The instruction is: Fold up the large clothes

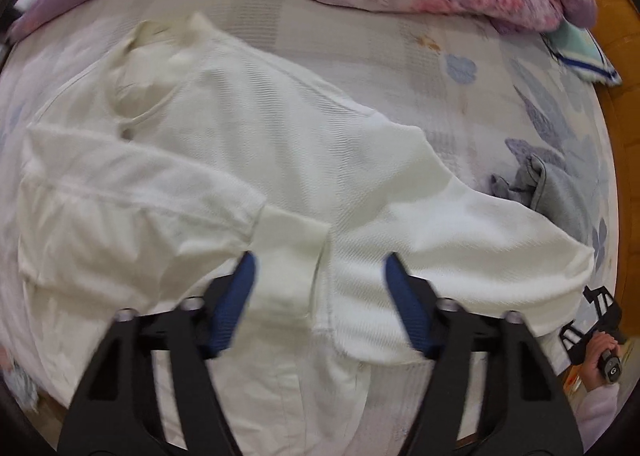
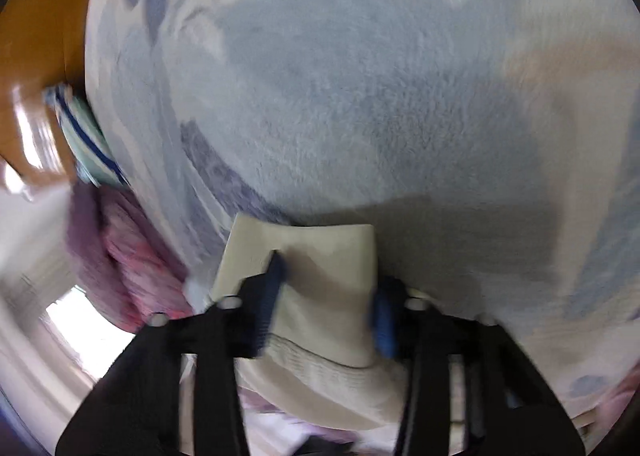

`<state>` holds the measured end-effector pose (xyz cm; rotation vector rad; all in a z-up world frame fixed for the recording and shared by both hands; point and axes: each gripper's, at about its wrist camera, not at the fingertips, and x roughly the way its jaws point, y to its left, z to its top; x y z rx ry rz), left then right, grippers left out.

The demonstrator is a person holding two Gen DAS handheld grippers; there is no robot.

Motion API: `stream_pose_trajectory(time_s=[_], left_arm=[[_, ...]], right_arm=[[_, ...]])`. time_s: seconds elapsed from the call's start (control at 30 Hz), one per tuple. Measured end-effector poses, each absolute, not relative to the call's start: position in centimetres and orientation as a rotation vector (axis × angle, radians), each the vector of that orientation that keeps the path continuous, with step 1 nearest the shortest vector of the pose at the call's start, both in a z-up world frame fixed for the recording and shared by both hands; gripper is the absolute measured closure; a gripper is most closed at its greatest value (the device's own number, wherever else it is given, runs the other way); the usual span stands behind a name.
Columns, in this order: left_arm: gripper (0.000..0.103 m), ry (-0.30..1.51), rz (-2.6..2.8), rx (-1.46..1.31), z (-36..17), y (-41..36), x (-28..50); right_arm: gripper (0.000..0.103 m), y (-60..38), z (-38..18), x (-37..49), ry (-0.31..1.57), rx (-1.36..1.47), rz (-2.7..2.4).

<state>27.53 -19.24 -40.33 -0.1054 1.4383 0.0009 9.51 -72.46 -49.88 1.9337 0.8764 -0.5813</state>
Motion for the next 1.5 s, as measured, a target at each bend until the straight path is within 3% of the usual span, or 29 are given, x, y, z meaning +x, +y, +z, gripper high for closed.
stream_pose_trajectory(time_s=[0.1,0.4,0.5,0.6,0.9,1.1,1.5], left_arm=[[0.058,1.474,-0.012,-0.065,-41.6,-20.1,28.6],[0.068,1.536,-0.06,0.031,-45.3,-22.0,30.0],[0.088,1.572,-0.084,0.036,-47.7,-22.3,30.0],[0.098,1.618,-0.035,0.005,-51.3,-21.7,29.8],[0.097,1.566,-0.015,0.068,-51.8,-22.5,29.6],[0.097,1.518,-0.009,0.1,-52.0,-23.0,29.2],[0.098,1.49,-0.117,0.072,-50.8,-21.6,28.8]], right_arm=[[0.092,-73.1,-46.1,8.8,0.821,1.805,-0.603],[0.092,-72.1,-37.9,12.4,0.8,1.568,-0.414],[0.093,-70.3,-34.8,14.8,0.792,1.445,-0.363],[0.093,-68.0,-33.2,17.1,0.725,1.456,-0.236],[0.093,-58.1,-27.4,22.8,0.863,1.165,0.021],[0.093,-50.6,-24.6,25.7,0.865,1.135,0.227],[0.093,-40.1,-17.9,24.3,0.871,1.029,0.299]])
